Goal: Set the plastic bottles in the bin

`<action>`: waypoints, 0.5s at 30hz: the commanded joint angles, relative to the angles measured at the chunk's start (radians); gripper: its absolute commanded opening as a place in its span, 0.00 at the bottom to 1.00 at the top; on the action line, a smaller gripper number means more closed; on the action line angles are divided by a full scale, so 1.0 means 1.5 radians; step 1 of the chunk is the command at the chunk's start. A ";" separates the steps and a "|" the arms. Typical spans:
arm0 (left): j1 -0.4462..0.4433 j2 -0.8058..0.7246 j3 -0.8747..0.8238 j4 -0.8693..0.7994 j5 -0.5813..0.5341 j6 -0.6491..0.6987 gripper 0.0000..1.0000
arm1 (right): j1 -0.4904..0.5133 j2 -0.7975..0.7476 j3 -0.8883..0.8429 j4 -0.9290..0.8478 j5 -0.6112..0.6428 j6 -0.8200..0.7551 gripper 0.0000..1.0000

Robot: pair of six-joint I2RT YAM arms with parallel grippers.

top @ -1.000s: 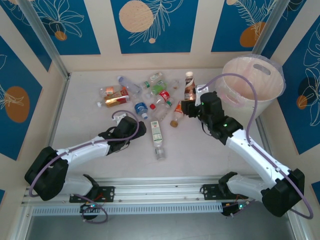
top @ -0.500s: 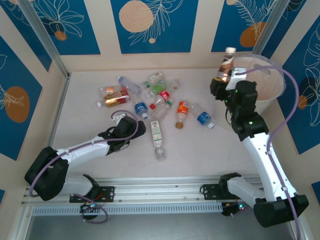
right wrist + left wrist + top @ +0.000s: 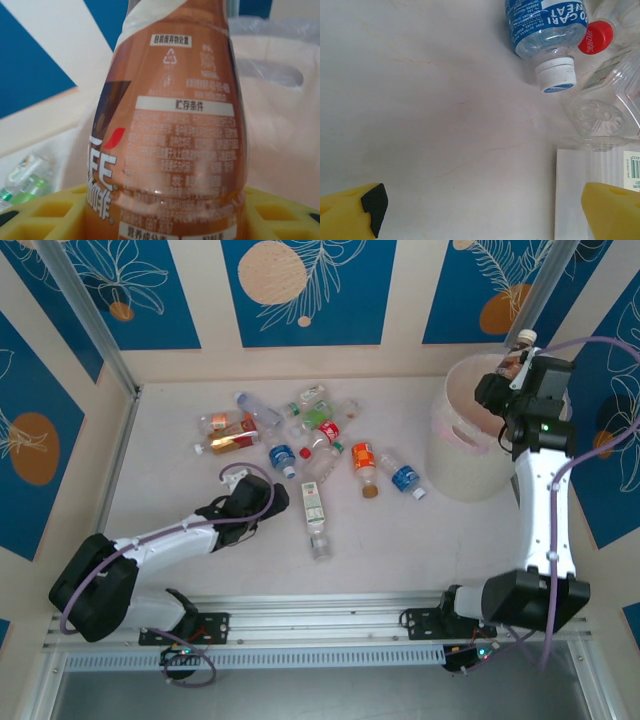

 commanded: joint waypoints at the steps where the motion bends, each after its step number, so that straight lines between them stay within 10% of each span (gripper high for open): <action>1: 0.014 -0.014 -0.005 0.009 0.004 -0.012 1.00 | -0.017 0.051 0.054 -0.098 0.044 -0.025 0.44; 15: 0.015 -0.009 -0.004 0.012 0.003 -0.017 1.00 | -0.059 0.167 0.117 -0.188 0.122 -0.012 0.50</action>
